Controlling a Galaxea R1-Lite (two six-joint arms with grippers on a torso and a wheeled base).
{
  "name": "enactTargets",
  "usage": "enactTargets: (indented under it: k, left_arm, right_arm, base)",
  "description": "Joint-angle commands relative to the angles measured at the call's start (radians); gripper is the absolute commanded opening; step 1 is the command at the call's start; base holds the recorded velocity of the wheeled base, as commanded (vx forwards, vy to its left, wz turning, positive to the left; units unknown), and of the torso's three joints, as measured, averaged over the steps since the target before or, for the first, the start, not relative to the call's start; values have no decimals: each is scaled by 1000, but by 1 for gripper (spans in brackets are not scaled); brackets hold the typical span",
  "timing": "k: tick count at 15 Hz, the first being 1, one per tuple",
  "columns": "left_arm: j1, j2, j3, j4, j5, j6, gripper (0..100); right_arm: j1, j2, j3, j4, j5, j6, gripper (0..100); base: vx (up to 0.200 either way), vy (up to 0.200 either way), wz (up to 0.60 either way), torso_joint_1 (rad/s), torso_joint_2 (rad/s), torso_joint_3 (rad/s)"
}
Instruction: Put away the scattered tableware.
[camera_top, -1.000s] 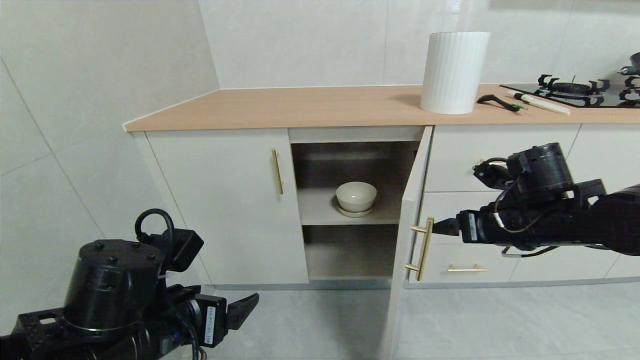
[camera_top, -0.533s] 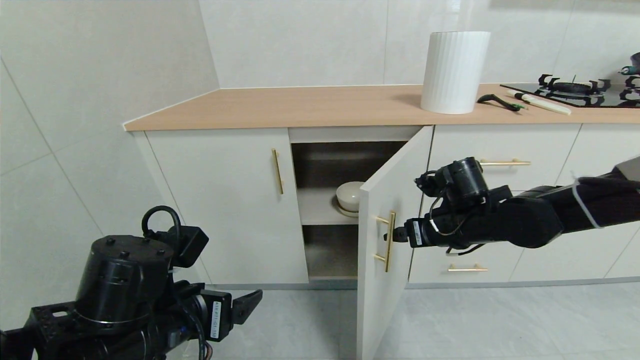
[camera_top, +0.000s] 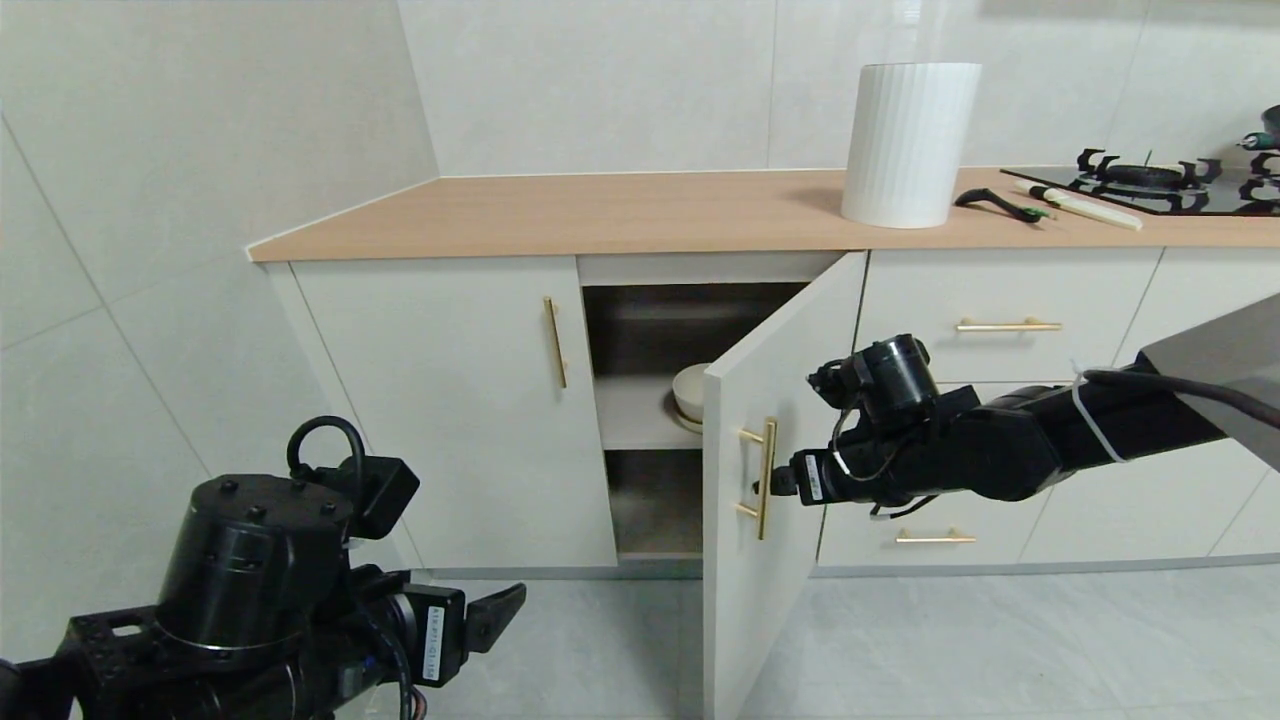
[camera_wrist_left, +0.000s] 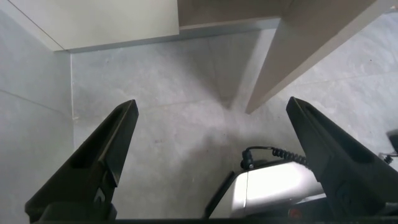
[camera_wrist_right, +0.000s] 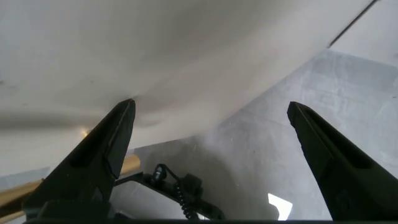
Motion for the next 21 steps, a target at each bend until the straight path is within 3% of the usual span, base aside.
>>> enactTargets:
  k: [1, 7, 11, 15, 21]
  left_arm:
    - [-1, 3, 0, 0, 0, -1, 100]
    - [1, 13, 0, 0, 2, -1, 100]
    - [4, 12, -3, -11, 49, -1, 100]
    - [4, 15, -2, -11, 49, -1, 100]
    - [4, 21, 0, -12, 49, -2, 100]
  right_arm:
    - [-1, 14, -3, -1, -1, 3, 100]
    - [-1, 66, -32, -92, -56, 58, 100]
    - [-2, 115, -52, -202, -121, 124, 100]
    - [-4, 171, -75, -327, -191, 175, 100]
    - [-28, 250, -190, -374, -303, 243, 100]
  base:
    - [0, 0, 0, 0, 0, 0]
    - [200, 0, 0, 2, 2, 4]
    - [0, 0, 0, 0, 0, 0]
    - [0, 0, 0, 0, 0, 0]
    - [0, 0, 0, 0, 0, 0]
